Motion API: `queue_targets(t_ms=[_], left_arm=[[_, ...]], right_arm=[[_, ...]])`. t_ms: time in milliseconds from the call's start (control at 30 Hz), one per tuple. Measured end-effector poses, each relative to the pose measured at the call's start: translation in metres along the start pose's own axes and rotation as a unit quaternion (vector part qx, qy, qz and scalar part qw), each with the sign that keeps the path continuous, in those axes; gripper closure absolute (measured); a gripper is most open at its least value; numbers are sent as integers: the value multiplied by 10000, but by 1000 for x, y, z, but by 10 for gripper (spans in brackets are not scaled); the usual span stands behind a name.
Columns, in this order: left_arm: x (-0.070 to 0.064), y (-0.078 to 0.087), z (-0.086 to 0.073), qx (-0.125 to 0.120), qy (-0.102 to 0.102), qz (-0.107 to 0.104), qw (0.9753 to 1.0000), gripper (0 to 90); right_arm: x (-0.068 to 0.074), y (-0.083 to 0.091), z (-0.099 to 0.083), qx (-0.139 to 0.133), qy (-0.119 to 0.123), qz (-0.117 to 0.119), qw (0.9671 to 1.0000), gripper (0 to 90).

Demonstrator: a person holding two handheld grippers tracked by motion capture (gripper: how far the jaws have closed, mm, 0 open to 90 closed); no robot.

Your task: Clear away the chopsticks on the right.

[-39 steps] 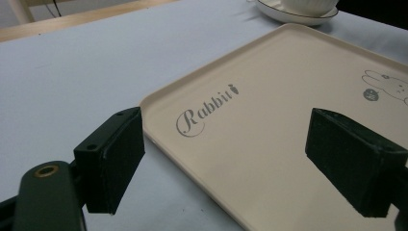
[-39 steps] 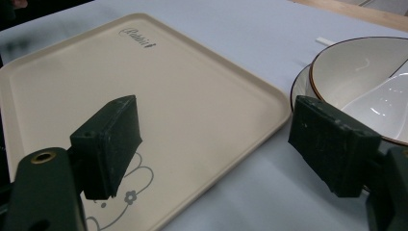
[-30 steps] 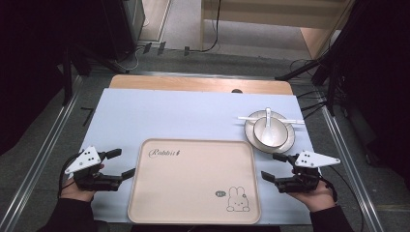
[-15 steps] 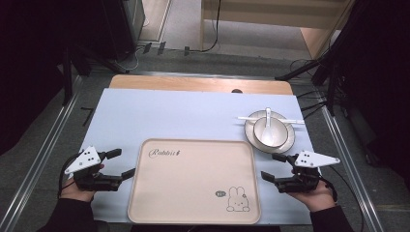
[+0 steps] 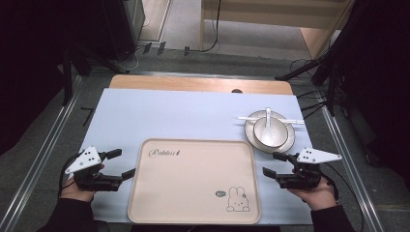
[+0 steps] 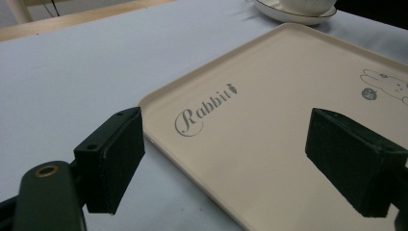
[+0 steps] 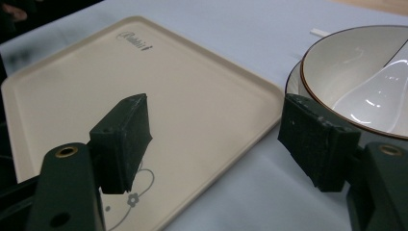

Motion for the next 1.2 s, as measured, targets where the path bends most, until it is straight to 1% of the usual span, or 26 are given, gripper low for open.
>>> queue_targets(t_ms=[33,67,100,200,233,267,300,367,433,467,500,567,667,800,933,1000,1067,1100,1200], left_arm=[[0,0,0,0,-9,0,10000,142],[0,0,0,-1,-9,5,10000,142],[0,0,0,-1,-8,8,10000,142],[0,0,0,-12,-6,12,10000,142],[0,0,0,-11,-1,17,10000,142],[0,0,0,-22,-2,22,10000,142],[0,0,0,-24,-6,24,10000,142],[0,1,0,-14,-7,27,10000,142],[0,1,0,-15,4,37,10000,142],[0,1,0,-18,1,34,10000,142],[0,1,0,-17,-1,42,10000,142],[0,1,0,-24,5,31,10000,142],[0,1,0,-13,2,33,10000,142],[1,1,0,-14,-2,61,10000,142],[1,2,-1,-29,6,59,10000,142],[1,2,-1,-20,-3,46,10000,142],[1,2,-1,-5,3,38,10000,142],[1,1,-1,0,1,35,10000,142],[1,1,-2,14,-2,27,10000,142]], right_arm=[[-3,0,0,-32,-70,25,10000,274],[-5,0,1,-23,-124,-9,9999,274],[-9,1,1,-4,-148,-102,9998,275],[-21,4,6,-21,-158,-439,9989,285],[-21,4,6,-21,-158,-439,9989,285],[-27,5,10,-24,-162,-555,9983,290],[-27,5,10,-24,-162,-555,9983,290],[-31,6,16,-51,-156,-636,9978,317],[-38,7,20,-46,-92,-829,9965,346],[-40,7,22,-46,-80,-876,9961,347],[-42,6,23,-25,-88,-888,9960,347],[-49,4,25,9,-180,-923,9956,346],[-58,2,26,32,-229,-1009,9946,346],[-73,2,28,33,-289,-1174,9927,347],[-87,3,28,30,-455,-1221,9915,354],[-95,3,28,67,-513,-1292,9903,379],[-107,3,26,144,-449,-1466,9881,388],[-111,4,26,147,-453,-1507,9874,398],[-125,6,25,97,-578,-1630,9849,431]])
Point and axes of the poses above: each handheld gripper's, and its own axes: y roughly backward along the jaws, z roughly out of its top, x roughly to its left, the point moved 9 cm from there along -y, roughly forward along the jaws, and after that the axes turned 15 degrees about y, right-handed, at the moved point
